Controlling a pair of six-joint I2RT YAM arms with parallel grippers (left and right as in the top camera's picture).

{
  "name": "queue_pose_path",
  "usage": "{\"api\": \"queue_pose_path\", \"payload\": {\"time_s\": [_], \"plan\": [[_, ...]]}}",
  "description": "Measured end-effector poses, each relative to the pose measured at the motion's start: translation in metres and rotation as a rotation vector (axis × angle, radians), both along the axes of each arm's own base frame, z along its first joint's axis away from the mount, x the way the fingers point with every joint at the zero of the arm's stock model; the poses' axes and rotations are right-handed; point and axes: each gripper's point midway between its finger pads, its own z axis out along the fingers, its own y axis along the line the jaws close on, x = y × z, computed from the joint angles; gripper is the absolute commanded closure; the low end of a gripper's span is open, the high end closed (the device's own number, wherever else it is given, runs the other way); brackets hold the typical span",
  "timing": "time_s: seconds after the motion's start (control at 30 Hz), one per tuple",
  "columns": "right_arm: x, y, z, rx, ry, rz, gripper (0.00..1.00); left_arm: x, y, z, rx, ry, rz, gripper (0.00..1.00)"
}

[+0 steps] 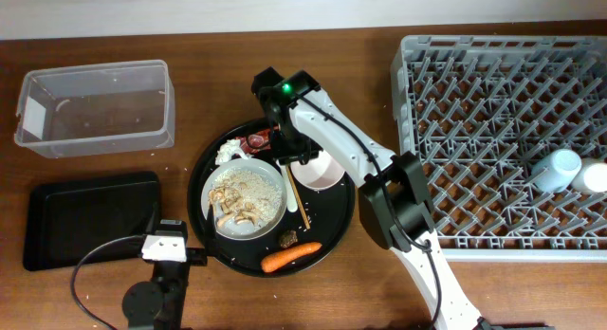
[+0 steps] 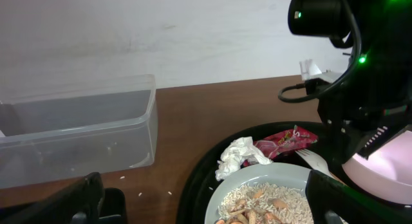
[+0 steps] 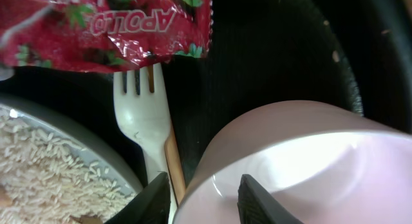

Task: Sort waste into correct bins and load items into the dishwasher rack
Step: 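Reach the right gripper to the pink bowl and grasp its rim, then carry the pink bowl to the rack's far right and release it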

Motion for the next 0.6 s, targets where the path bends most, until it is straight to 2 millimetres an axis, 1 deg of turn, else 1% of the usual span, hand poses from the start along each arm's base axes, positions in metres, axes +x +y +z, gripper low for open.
{"api": "queue_pose_path", "payload": {"time_s": [0.07, 0.1, 0.13, 0.2, 0.27, 0.33, 0.53, 0.57, 0.6], "plan": [[-0.002, 0.004, -0.003, 0.001, -0.001, -0.008, 0.71, 0.000, 0.000, 0.000, 0.000, 0.000, 0.000, 0.01], [-0.003, 0.007, -0.003, 0.004, -0.005, -0.007, 0.78, 0.000, 0.000, 0.000, 0.000, 0.000, 0.000, 0.01], [-0.004, 0.010, -0.003, 0.005, -0.007, -0.009, 0.81, 0.000, 0.000, 0.000, 0.000, 0.000, 0.000, 0.01], [-0.005, 0.010, -0.003, 0.004, -0.006, -0.011, 0.83, 0.000, 0.000, 0.000, 0.000, 0.000, 0.000, 0.01], [-0.005, 0.010, -0.003, 0.004, -0.006, -0.012, 0.92, 0.000, 0.000, 0.000, 0.000, 0.000, 0.000, 0.01], [-0.006, 0.009, -0.003, 0.000, -0.002, -0.026, 0.96, 0.000, 0.000, 0.000, 0.000, 0.000, 0.000, 0.01], [-0.005, 0.006, -0.001, -0.013, -0.009, -0.034, 0.96, 0.000, 0.000, 0.000, 0.000, 0.000, 0.000, 0.01], [-0.005, 0.005, 0.002, -0.011, -0.009, -0.035, 0.96, 0.000, 0.000, 0.000, 0.000, 0.000, 0.000, 0.00], [-0.005, 0.002, 0.010, -0.008, -0.014, -0.040, 0.96, 0.000, 0.000, 0.000, 0.000, 0.000, 0.000, 0.01]]}}
